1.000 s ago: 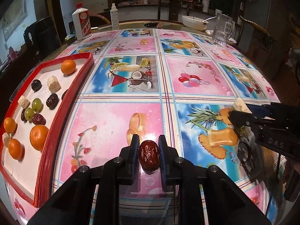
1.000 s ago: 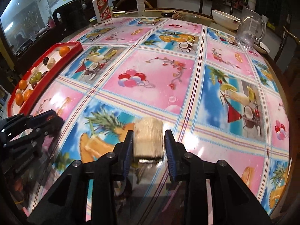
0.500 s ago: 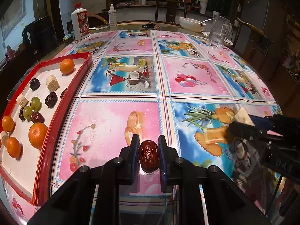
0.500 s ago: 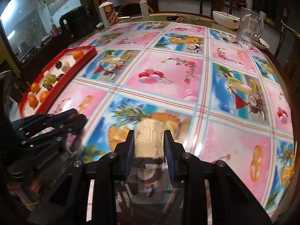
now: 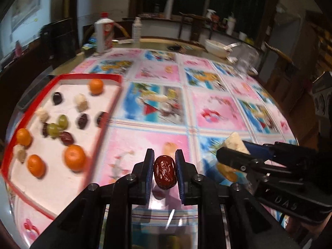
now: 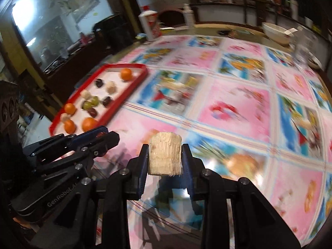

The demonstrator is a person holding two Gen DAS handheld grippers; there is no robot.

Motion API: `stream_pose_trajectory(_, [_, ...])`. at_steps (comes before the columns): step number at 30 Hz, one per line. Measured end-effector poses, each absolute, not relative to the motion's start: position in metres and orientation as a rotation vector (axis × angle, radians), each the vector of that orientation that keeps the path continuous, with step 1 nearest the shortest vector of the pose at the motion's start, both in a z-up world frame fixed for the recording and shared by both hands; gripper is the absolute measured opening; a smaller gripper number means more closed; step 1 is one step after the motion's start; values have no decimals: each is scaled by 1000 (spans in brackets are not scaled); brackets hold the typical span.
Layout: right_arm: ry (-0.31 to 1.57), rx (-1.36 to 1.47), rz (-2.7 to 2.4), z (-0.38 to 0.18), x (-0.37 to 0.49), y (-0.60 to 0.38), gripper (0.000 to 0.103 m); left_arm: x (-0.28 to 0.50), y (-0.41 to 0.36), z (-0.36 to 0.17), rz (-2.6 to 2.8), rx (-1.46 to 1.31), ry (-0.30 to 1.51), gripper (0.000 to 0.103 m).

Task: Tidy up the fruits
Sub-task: 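Carry the pale cube and date over the white tray, then lower the cube and date into the tray and open both tools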

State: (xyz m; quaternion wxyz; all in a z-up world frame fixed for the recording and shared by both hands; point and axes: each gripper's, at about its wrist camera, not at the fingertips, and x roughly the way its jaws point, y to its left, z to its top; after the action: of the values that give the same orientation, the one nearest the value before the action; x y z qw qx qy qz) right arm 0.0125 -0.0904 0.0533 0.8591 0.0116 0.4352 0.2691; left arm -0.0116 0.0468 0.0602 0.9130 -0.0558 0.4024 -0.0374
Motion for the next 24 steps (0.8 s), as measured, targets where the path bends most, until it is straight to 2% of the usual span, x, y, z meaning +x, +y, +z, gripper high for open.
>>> stream_pose_trajectory(14, [897, -24, 848, 66, 30, 62, 33, -13, 196, 72, 200, -197, 809, 19])
stream_pose_trajectory(24, [979, -123, 935, 31, 1, 113, 33, -31, 250, 44, 245, -222, 856, 19])
